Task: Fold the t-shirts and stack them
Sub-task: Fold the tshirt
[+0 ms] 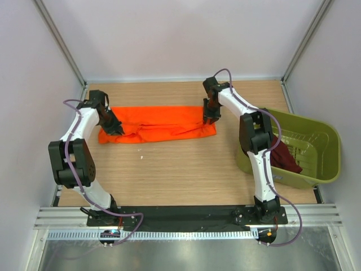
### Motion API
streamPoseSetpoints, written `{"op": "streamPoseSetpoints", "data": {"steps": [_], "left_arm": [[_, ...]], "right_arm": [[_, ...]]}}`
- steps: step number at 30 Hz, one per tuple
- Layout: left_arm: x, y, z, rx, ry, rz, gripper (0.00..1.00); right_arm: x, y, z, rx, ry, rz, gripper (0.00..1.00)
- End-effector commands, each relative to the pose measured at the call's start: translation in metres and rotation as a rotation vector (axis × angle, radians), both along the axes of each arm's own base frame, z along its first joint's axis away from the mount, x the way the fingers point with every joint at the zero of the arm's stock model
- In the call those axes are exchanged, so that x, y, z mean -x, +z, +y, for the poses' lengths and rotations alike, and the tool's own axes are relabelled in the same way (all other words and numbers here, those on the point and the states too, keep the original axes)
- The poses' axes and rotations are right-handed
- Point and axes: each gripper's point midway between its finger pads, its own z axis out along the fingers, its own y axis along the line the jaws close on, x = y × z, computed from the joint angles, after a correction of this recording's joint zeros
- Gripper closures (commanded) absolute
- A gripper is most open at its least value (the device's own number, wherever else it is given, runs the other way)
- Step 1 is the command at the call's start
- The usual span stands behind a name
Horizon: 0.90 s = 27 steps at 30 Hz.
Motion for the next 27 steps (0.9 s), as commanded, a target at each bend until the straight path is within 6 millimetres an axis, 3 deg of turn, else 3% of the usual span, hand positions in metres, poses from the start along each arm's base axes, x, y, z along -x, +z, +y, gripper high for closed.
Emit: {"op": "streamPoseSetpoints", "data": {"steps": [1, 9, 14, 16, 17, 19, 20, 21, 22, 24, 26, 27], "left_arm": [[-0.006, 0.008, -0.006, 0.019, -0.022, -0.045, 0.86], [-0.010, 0.011, -0.010, 0.029, -0.032, -0.050, 0.86], [-0.016, 0.015, -0.021, 0.057, -0.059, -0.067, 0.84], [-0.019, 0.016, -0.029, 0.065, -0.088, -0.080, 0.83], [-0.020, 0.018, -0.033, 0.075, -0.099, -0.089, 0.83], [-0.023, 0.017, -0.043, 0.077, -0.125, -0.106, 0.83], [-0.021, 0.016, -0.058, 0.085, -0.156, -0.102, 0.83], [-0.023, 0.013, -0.062, 0.091, -0.163, -0.097, 0.83], [-0.023, 0.011, -0.065, 0.091, -0.169, -0.093, 0.85], [-0.027, 0.006, -0.076, 0.095, -0.186, -0.087, 0.86], [-0.030, 0.003, -0.082, 0.099, -0.191, -0.082, 0.87], [-0.035, 0.004, -0.084, 0.106, -0.185, -0.086, 0.87]], "right_arm": [[-0.029, 0.024, 0.020, -0.085, -0.019, -0.107, 0.64], [-0.061, 0.050, 0.036, -0.168, -0.102, -0.210, 0.62], [-0.062, 0.054, 0.043, -0.217, -0.130, -0.185, 0.56], [-0.055, 0.058, 0.035, -0.175, -0.111, -0.181, 0.55], [-0.052, 0.071, 0.030, -0.160, -0.096, -0.197, 0.54], [-0.038, 0.072, 0.010, -0.062, -0.062, -0.178, 0.53], [-0.032, 0.081, 0.004, -0.038, -0.052, -0.184, 0.53], [-0.019, 0.074, -0.006, 0.011, -0.032, -0.148, 0.53], [-0.012, 0.074, -0.010, 0.022, -0.023, -0.138, 0.55], [0.004, 0.071, -0.017, 0.035, -0.010, -0.119, 0.68], [0.010, 0.068, -0.018, 0.027, -0.007, -0.121, 0.85], [0.013, 0.063, -0.019, 0.027, -0.004, -0.116, 0.90]]}}
